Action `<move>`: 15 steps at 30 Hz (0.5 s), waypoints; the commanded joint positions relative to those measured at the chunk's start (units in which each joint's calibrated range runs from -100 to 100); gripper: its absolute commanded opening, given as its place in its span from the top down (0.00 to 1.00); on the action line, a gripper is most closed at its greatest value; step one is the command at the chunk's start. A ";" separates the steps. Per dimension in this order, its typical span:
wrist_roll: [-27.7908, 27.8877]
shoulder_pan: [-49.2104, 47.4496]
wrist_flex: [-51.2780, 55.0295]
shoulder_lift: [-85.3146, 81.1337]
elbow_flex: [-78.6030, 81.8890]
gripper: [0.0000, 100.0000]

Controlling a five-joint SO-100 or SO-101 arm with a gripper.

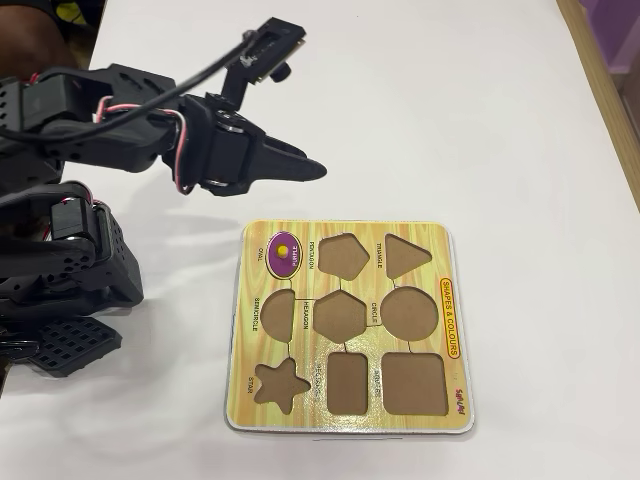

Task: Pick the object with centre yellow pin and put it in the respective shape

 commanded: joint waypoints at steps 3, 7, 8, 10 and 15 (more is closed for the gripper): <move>-0.27 5.66 -0.55 -5.14 -0.72 0.87; -4.24 10.25 0.23 -9.16 -0.18 0.87; -5.71 11.32 -0.03 -10.41 0.63 0.87; -8.69 12.98 -0.46 -12.76 2.52 0.87; -16.58 16.01 0.14 -19.95 8.09 0.87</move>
